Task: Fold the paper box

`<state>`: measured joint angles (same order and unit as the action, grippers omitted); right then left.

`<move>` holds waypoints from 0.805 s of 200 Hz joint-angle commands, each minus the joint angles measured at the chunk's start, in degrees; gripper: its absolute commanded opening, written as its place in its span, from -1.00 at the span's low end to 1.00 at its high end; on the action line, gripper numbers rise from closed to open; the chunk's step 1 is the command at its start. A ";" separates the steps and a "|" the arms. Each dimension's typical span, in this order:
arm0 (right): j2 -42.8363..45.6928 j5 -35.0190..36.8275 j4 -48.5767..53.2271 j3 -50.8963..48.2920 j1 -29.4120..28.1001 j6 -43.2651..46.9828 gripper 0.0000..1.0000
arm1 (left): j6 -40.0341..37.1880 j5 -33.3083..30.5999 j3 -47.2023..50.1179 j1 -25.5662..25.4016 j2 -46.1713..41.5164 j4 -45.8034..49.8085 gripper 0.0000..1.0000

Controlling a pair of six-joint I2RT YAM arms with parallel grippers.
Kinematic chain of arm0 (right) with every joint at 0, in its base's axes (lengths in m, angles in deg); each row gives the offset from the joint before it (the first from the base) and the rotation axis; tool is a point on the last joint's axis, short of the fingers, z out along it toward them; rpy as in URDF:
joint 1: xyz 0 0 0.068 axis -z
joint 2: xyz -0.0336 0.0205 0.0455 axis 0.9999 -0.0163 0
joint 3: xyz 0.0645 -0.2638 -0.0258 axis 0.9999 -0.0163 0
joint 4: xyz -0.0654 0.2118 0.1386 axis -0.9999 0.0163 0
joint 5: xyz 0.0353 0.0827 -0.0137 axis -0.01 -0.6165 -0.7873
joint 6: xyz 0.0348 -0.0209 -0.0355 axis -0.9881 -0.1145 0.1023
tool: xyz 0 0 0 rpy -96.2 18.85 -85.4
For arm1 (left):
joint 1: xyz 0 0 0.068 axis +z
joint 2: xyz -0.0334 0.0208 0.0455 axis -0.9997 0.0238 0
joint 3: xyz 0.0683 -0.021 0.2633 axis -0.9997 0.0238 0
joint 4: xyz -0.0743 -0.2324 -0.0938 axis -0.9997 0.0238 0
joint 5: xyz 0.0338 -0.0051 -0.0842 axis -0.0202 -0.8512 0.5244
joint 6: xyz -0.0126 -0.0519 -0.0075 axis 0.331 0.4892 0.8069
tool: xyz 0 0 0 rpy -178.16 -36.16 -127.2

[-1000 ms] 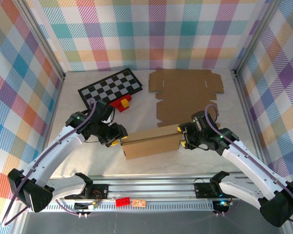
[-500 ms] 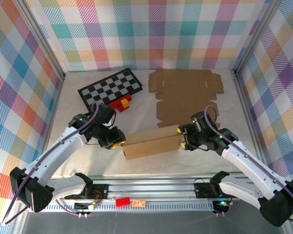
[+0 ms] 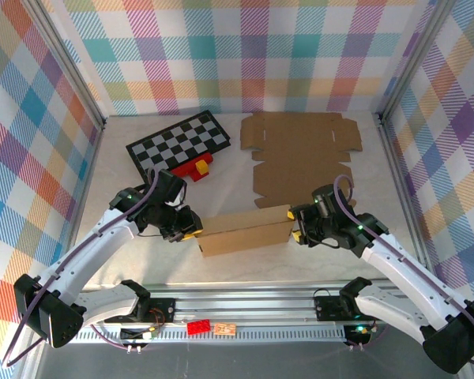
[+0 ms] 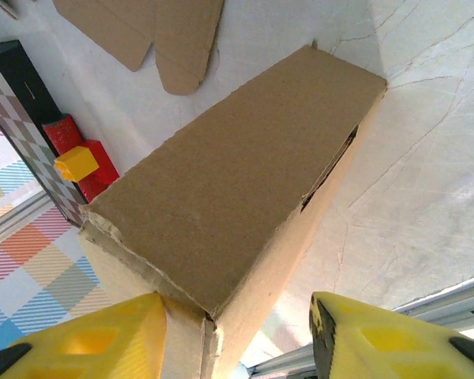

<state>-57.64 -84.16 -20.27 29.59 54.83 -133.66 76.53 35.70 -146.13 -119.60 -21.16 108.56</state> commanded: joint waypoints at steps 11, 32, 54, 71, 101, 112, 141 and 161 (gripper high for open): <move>-1.95 3.40 9.46 2.81 -0.04 4.26 0.08 | -1.41 -1.00 1.33 0.64 -0.12 1.59 -0.56; -4.49 5.89 13.46 10.89 0.09 8.88 0.35 | -1.78 -0.82 1.12 0.66 0.06 1.61 -0.59; -7.81 1.57 14.72 14.74 1.57 7.22 0.56 | -2.08 -0.82 0.55 0.64 0.20 2.11 -0.61; -10.36 -3.01 15.11 15.77 2.67 4.05 0.60 | -2.27 -0.87 0.25 0.65 0.15 2.21 -0.62; -12.38 -6.07 14.58 14.82 3.93 1.88 0.76 | -2.49 -0.84 -0.15 0.62 0.46 2.26 -0.63; -12.46 -6.48 13.83 13.86 4.81 1.67 0.80 | -2.62 -0.82 -0.29 0.64 0.40 2.29 -0.64; -13.44 -7.77 9.13 12.32 7.86 3.00 0.81 | -2.98 -0.76 -0.20 0.64 0.49 2.47 -0.65; -15.81 -9.69 8.86 13.74 9.50 5.87 0.82 | -3.20 -0.67 -0.37 0.64 0.71 2.65 -0.66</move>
<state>-71.28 -90.47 -9.72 42.35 62.67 -130.10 74.43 35.72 -146.15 -119.60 -21.16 108.58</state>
